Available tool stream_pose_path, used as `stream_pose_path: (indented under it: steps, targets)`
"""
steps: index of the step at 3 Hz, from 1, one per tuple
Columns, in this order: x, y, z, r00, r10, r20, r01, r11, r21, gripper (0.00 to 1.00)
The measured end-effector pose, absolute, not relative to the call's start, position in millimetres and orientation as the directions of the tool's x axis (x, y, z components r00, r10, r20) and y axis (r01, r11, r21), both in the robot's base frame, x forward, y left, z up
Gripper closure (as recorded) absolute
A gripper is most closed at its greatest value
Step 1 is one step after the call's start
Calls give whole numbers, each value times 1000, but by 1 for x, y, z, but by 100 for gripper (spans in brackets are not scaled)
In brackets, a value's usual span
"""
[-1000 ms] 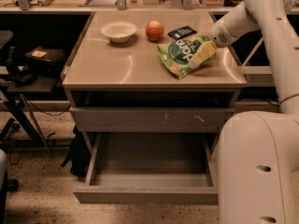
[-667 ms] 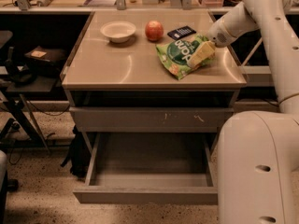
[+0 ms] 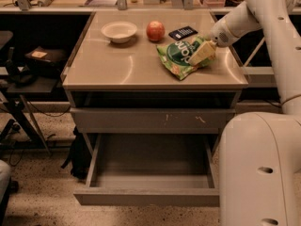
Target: Place green rice chip bag into middle drawer
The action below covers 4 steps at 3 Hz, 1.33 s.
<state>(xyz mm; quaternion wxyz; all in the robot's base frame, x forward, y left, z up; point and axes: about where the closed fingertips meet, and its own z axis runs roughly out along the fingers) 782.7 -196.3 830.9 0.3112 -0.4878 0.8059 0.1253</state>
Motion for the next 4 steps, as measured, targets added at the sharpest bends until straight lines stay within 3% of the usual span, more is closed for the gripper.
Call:
stream_pose_path:
  steps: [1,2,4]
  targets:
    - [782,-197,834,-330,-709,-623,-864,493,-102,88]
    - [772,-202,837,-328,-714,-619,-865,491,-107,100]
    - [688,-275,981,-255,-627,-736,-678,659,-326,100]
